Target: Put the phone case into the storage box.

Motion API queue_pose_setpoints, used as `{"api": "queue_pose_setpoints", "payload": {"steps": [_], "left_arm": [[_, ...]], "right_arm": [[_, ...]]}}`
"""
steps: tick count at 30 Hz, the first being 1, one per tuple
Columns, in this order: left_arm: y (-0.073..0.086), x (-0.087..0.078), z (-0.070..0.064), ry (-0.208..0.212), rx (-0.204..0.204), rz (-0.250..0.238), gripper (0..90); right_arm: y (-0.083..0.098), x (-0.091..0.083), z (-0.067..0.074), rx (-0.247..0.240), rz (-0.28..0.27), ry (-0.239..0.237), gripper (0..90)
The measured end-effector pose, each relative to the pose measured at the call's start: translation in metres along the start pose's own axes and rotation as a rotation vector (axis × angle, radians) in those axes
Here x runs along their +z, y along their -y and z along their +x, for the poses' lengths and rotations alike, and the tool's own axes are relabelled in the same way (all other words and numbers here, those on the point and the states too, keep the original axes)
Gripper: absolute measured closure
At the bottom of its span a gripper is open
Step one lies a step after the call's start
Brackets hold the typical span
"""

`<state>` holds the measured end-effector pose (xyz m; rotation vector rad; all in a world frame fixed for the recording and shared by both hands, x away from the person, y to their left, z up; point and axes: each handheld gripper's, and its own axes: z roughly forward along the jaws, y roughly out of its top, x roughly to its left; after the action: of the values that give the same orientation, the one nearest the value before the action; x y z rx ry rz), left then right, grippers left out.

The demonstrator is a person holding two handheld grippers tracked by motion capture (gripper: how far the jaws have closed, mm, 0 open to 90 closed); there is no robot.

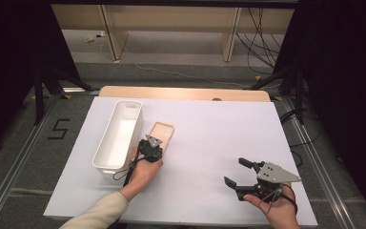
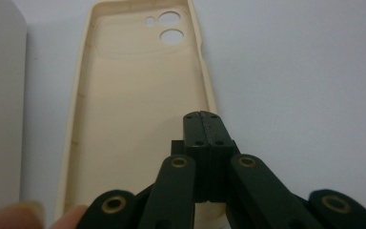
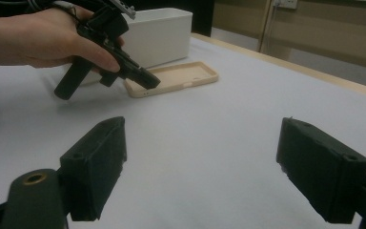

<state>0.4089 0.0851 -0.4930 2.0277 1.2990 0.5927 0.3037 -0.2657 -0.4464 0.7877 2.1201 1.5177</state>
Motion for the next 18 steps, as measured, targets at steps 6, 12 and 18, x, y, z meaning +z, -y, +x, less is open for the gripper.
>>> {"api": "queue_pose_setpoints", "payload": {"steps": [6,12,18], "left_arm": [[-0.0018,0.003,-0.0012,-0.011,-0.009,-0.013,89.8],[-0.0031,0.0028,0.0015,0.007,-0.027,0.003,89.9],[-0.0035,0.0024,0.0012,0.028,-0.034,0.008,89.9]], "right_arm": [[0.0001,-0.0002,-0.0002,0.001,0.0,-0.001,18.5],[0.0001,-0.0001,-0.0001,-0.001,0.0,-0.002,18.5],[0.0003,0.0005,-0.0003,-0.008,-0.001,0.001,18.5]]}}
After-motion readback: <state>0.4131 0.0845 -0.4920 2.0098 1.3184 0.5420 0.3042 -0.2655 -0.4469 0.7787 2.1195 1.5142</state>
